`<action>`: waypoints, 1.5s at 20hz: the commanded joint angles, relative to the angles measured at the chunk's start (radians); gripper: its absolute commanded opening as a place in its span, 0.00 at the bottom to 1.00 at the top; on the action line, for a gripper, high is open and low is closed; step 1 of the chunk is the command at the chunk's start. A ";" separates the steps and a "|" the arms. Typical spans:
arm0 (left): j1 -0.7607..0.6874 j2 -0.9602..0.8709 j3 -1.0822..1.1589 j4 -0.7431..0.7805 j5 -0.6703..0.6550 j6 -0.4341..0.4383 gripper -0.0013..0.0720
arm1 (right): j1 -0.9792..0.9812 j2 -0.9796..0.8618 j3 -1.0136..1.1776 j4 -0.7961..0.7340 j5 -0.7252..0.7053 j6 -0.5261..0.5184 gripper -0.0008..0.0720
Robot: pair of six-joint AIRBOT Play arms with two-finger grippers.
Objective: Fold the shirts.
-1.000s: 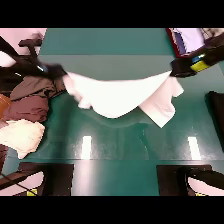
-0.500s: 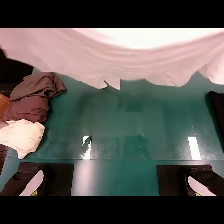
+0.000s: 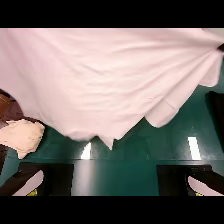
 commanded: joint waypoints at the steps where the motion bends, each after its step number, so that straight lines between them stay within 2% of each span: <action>1: -0.044 -0.214 -0.061 0.006 -0.132 -0.016 0.05 | -0.001 -0.183 -0.117 -0.015 0.072 -0.005 0.03; 4: -0.107 -0.423 -0.135 0.030 -0.114 -0.004 0.05 | -0.001 -0.362 -0.207 -0.015 0.018 -0.082 0.03; 8: -0.111 -0.639 -0.141 0.050 -0.029 -0.011 0.05 | -0.027 -0.547 -0.140 -0.013 -0.090 -0.106 0.03; 9: -0.100 -0.661 -0.141 0.056 -0.021 -0.020 0.22 | -0.040 -0.579 -0.100 -0.001 -0.090 -0.106 0.04; 10: -0.087 -0.666 -0.141 0.059 -0.023 -0.027 0.68 | -0.061 -0.606 -0.055 0.043 -0.089 -0.108 0.22; 11: -0.071 -0.665 -0.137 0.061 -0.033 -0.052 0.80 | -0.082 -0.623 -0.016 0.099 -0.084 -0.110 0.47; 12: -0.050 -0.665 -0.127 0.061 -0.064 -0.064 0.76 | -0.111 -0.633 0.023 0.169 -0.082 -0.121 0.52; 14: 0.008 -0.646 -0.116 0.056 -0.176 -0.066 0.76 | -0.167 -0.613 0.042 0.328 -0.082 -0.145 0.52; 16: 0.054 -0.609 -0.140 0.056 -0.253 -0.065 0.76 | -0.219 -0.537 -0.038 0.426 -0.103 -0.159 0.51; 19: 0.084 -0.469 -0.346 0.095 -0.204 -0.061 0.76 | -0.257 -0.372 -0.245 0.429 -0.145 -0.182 0.51; 24: 0.084 -0.166 -0.908 0.101 -0.095 -0.061 0.76 | -0.254 -0.085 -0.615 0.431 -0.275 -0.189 0.51; 27: 0.083 -0.006 -1.182 0.055 -0.076 -0.062 0.76 | -0.242 0.022 -0.744 0.431 -0.351 -0.189 0.51; 30: 0.083 0.107 -1.365 -0.013 -0.035 -0.066 0.76 | -0.242 0.083 -0.817 0.432 -0.392 -0.188 0.51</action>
